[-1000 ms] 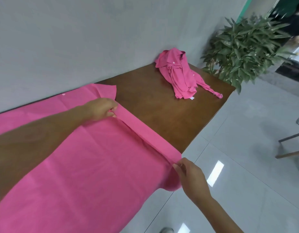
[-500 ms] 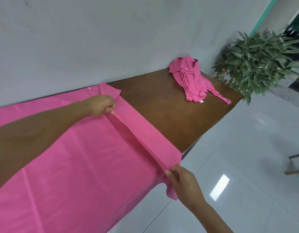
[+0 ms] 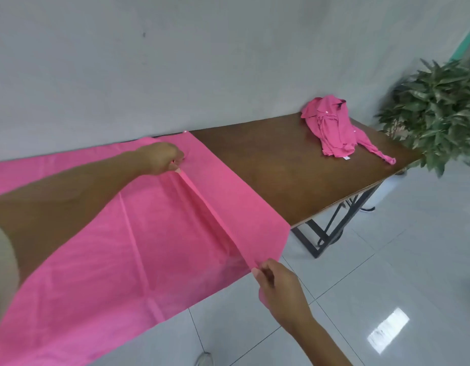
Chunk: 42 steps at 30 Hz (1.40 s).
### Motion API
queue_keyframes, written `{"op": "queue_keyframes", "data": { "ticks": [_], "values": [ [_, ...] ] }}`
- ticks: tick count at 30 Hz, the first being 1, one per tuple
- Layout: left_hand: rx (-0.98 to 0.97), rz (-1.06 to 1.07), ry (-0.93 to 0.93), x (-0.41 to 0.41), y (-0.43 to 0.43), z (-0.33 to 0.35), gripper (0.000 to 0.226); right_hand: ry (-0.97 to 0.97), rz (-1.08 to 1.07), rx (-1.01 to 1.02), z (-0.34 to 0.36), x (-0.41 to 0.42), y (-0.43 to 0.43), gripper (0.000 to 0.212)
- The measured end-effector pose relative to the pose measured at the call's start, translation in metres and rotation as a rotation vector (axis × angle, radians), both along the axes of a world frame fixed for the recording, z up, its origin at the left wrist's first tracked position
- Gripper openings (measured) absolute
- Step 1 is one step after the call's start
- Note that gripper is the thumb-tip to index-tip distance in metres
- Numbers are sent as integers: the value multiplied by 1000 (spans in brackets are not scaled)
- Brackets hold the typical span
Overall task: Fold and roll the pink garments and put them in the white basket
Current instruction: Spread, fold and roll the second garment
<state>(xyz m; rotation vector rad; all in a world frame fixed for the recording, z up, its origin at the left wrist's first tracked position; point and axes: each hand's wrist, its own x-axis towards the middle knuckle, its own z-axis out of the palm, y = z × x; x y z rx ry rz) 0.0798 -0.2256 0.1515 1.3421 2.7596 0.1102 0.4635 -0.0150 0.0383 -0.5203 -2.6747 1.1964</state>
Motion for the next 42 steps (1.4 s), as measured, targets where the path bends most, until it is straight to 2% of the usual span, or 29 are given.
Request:
{"op": "queue_keyframes", "data": {
  "ticks": [10,12,22,25,30,42],
  "values": [
    [-4,82,106,35,-71,31,10,53,117,-81,1,19,-63,36],
    [-38,148,85,53,-117,37,9,47,210,-88,3,26,-97,35],
    [-28,223,115,71,-201,53,12,61,272,-86,20,31,-167,33],
    [-43,223,127,74,-231,58,8,71,286,-56,25,32,-196,31],
    [-54,209,135,75,-283,68,6,77,322,-158,39,37,-256,30],
    [-76,166,175,71,-411,84,5,111,325,-206,53,46,-406,30]
  ]
}}
